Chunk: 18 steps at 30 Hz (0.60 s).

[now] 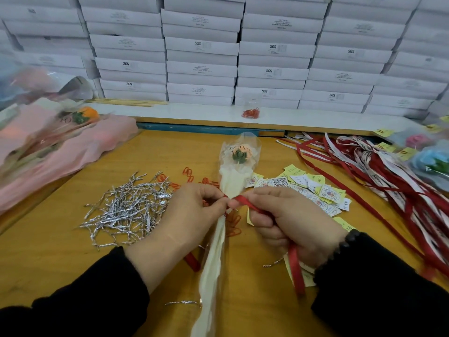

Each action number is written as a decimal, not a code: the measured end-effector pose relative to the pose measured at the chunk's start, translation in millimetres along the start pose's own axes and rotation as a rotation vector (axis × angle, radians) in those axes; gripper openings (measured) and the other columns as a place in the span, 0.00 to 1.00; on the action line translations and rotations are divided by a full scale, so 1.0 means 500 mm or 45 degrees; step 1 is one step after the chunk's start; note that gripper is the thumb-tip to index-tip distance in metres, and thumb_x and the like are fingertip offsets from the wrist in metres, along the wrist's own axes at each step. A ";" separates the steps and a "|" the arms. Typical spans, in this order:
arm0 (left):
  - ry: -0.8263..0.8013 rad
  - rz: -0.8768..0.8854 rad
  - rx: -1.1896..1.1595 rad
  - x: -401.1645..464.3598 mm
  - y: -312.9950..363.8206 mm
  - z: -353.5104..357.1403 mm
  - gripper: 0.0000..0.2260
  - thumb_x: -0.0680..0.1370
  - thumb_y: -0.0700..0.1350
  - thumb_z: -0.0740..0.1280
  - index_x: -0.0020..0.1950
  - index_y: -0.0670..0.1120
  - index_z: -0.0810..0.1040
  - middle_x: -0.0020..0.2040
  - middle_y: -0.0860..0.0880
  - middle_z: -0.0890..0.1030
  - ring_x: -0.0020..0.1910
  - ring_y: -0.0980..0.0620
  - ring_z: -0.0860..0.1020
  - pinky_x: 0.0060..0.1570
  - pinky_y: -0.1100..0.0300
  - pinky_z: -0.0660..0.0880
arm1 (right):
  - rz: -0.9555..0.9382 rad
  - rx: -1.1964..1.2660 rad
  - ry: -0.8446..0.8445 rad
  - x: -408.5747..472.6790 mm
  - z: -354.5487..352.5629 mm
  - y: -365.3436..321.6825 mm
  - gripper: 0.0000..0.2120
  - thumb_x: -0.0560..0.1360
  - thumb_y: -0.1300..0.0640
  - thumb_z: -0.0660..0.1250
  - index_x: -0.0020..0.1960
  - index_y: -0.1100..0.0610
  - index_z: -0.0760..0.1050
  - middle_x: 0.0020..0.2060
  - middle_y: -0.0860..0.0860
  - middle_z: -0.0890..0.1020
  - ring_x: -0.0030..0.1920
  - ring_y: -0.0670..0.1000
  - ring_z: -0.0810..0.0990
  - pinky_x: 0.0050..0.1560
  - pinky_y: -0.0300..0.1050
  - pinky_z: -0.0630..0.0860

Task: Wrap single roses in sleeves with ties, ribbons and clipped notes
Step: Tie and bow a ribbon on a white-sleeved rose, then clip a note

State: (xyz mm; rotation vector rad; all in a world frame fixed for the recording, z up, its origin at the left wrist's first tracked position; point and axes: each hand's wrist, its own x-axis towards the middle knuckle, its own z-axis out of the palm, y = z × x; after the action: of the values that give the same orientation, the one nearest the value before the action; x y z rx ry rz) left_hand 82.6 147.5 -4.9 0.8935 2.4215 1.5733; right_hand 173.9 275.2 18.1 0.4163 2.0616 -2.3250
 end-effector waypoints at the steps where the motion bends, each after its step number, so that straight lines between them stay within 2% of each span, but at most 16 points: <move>1: 0.014 -0.009 0.000 0.001 -0.002 -0.002 0.07 0.74 0.41 0.70 0.35 0.45 0.83 0.34 0.46 0.82 0.34 0.52 0.76 0.39 0.58 0.73 | -0.021 -0.187 0.004 -0.003 -0.008 -0.007 0.14 0.80 0.60 0.55 0.48 0.64 0.78 0.20 0.47 0.64 0.18 0.43 0.57 0.18 0.32 0.52; 4: 0.019 -0.047 -0.026 0.004 -0.001 -0.006 0.08 0.74 0.41 0.70 0.35 0.48 0.83 0.31 0.52 0.81 0.32 0.58 0.75 0.35 0.66 0.72 | -0.002 -0.588 -0.023 -0.012 -0.032 -0.029 0.12 0.79 0.59 0.59 0.44 0.60 0.80 0.20 0.47 0.66 0.19 0.44 0.59 0.20 0.35 0.55; 6: -0.008 -0.066 -0.056 0.004 0.001 -0.005 0.09 0.73 0.41 0.70 0.34 0.50 0.83 0.27 0.56 0.80 0.28 0.62 0.74 0.32 0.70 0.72 | 0.021 -0.894 0.026 -0.016 -0.038 -0.037 0.09 0.78 0.58 0.62 0.41 0.56 0.79 0.21 0.45 0.71 0.20 0.42 0.66 0.23 0.34 0.62; 8: -0.026 -0.070 -0.059 0.003 0.001 -0.003 0.10 0.74 0.40 0.70 0.34 0.50 0.83 0.25 0.57 0.79 0.26 0.64 0.74 0.29 0.73 0.70 | -0.042 -1.057 0.129 -0.013 -0.036 -0.033 0.09 0.77 0.55 0.63 0.40 0.54 0.78 0.26 0.45 0.76 0.24 0.40 0.71 0.28 0.32 0.67; 11: -0.028 -0.074 -0.085 0.002 0.002 -0.003 0.11 0.74 0.40 0.70 0.32 0.50 0.83 0.24 0.57 0.78 0.26 0.64 0.74 0.28 0.73 0.69 | -0.216 -1.091 0.308 -0.004 -0.020 -0.014 0.12 0.76 0.48 0.63 0.41 0.54 0.79 0.32 0.48 0.79 0.31 0.45 0.75 0.35 0.39 0.71; 13: -0.023 -0.063 -0.085 0.003 0.004 -0.003 0.10 0.74 0.39 0.70 0.33 0.49 0.83 0.25 0.57 0.79 0.27 0.65 0.74 0.29 0.73 0.69 | -0.305 -1.095 0.333 0.000 -0.004 0.001 0.10 0.73 0.46 0.66 0.42 0.52 0.79 0.33 0.45 0.79 0.33 0.41 0.75 0.36 0.36 0.70; 15: -0.011 -0.051 -0.077 0.002 0.005 -0.003 0.08 0.73 0.39 0.71 0.34 0.48 0.83 0.28 0.56 0.80 0.28 0.65 0.75 0.30 0.74 0.69 | -0.329 -1.081 0.297 0.006 0.006 0.015 0.07 0.72 0.48 0.68 0.40 0.52 0.80 0.33 0.44 0.80 0.33 0.39 0.76 0.35 0.31 0.69; 18: -0.013 -0.057 -0.089 0.002 0.005 -0.004 0.07 0.73 0.40 0.71 0.35 0.46 0.83 0.27 0.55 0.79 0.26 0.64 0.73 0.29 0.73 0.68 | -0.256 -0.939 0.266 0.010 0.006 0.019 0.08 0.75 0.56 0.67 0.38 0.57 0.78 0.30 0.46 0.79 0.28 0.39 0.74 0.30 0.29 0.68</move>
State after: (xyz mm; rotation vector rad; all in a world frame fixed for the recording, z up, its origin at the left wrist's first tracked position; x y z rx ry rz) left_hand 82.3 147.3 -1.5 0.8277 2.3467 1.6232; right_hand 170.5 271.9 8.2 0.4414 2.9537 -1.4483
